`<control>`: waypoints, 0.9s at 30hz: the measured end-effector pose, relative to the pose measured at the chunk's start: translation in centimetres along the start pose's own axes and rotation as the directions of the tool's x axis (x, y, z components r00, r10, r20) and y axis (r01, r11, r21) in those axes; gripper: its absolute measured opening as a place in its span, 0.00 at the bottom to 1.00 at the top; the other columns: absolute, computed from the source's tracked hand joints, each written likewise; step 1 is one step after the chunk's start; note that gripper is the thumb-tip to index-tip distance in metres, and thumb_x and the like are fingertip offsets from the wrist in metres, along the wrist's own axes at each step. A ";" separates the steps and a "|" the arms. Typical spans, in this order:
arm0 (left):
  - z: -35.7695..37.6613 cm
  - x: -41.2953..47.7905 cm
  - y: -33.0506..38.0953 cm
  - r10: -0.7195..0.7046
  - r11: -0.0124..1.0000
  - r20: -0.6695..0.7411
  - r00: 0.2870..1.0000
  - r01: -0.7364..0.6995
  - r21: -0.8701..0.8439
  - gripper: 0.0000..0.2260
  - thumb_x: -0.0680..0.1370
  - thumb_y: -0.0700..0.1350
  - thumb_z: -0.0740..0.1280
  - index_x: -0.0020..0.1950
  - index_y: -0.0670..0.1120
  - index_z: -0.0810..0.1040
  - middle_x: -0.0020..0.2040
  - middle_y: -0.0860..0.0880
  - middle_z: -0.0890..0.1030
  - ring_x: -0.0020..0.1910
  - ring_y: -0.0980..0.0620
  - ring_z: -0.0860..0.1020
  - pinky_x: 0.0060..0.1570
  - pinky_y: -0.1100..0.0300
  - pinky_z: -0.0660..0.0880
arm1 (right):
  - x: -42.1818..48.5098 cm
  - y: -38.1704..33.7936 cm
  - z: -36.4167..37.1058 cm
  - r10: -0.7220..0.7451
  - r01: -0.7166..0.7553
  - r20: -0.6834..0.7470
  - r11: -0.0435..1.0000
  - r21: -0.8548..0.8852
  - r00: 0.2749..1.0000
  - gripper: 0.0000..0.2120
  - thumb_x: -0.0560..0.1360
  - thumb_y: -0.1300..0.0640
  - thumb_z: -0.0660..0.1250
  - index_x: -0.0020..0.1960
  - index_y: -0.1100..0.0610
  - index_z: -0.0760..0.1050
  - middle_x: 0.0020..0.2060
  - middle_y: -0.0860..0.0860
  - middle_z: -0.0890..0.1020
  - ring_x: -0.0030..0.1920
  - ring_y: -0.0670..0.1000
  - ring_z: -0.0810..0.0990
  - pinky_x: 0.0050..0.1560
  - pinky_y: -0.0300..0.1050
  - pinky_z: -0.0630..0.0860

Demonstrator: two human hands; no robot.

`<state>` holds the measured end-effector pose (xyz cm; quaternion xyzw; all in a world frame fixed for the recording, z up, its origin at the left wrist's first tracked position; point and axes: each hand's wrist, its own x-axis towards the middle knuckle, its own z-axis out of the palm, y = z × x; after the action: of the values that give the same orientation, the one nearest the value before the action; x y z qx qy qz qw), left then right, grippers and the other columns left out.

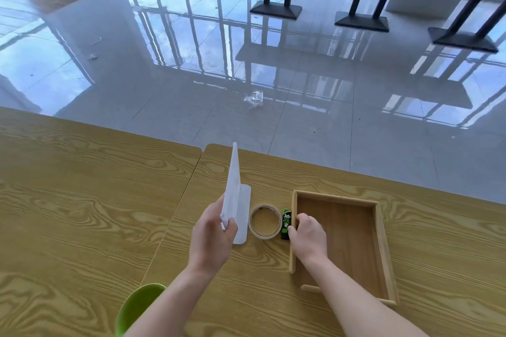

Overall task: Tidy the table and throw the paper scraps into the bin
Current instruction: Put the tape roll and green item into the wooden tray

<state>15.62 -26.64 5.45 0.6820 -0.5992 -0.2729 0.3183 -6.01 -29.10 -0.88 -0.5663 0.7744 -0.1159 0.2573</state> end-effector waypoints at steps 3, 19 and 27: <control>-0.5 1.7 -0.7 0.014 1.000 0.008 1.000 -0.014 0.010 0.19 0.76 0.39 0.66 0.65 0.54 0.74 0.43 0.57 0.78 0.41 0.59 0.75 0.37 0.68 0.67 | 0.9 -1.0 0.4 -0.003 0.003 -0.005 1.000 -0.002 1.000 0.05 0.78 0.56 0.65 0.46 0.58 0.73 0.41 0.51 0.76 0.39 0.50 0.73 0.40 0.42 0.67; -1.8 8.4 -2.5 0.031 0.999 0.007 1.000 -0.031 0.015 0.16 0.77 0.39 0.65 0.64 0.50 0.76 0.46 0.53 0.78 0.43 0.53 0.76 0.37 0.63 0.70 | 5.2 -5.0 1.0 0.017 -0.017 -0.004 1.000 -0.001 1.000 0.05 0.76 0.56 0.67 0.47 0.58 0.73 0.42 0.52 0.79 0.41 0.52 0.76 0.40 0.44 0.70; -2.4 9.3 -3.3 0.028 0.999 -0.013 1.000 -0.029 -0.041 0.14 0.77 0.40 0.66 0.60 0.54 0.76 0.43 0.58 0.77 0.43 0.52 0.77 0.35 0.64 0.68 | 6.4 -6.2 1.0 0.000 0.000 0.041 1.000 0.007 0.999 0.07 0.76 0.55 0.68 0.47 0.58 0.72 0.42 0.52 0.80 0.42 0.53 0.77 0.42 0.48 0.75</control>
<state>20.83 -35.30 4.59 0.6684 -0.6012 -0.2761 0.3398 -1.83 -37.01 -0.54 -0.5675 0.7686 -0.1072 0.2751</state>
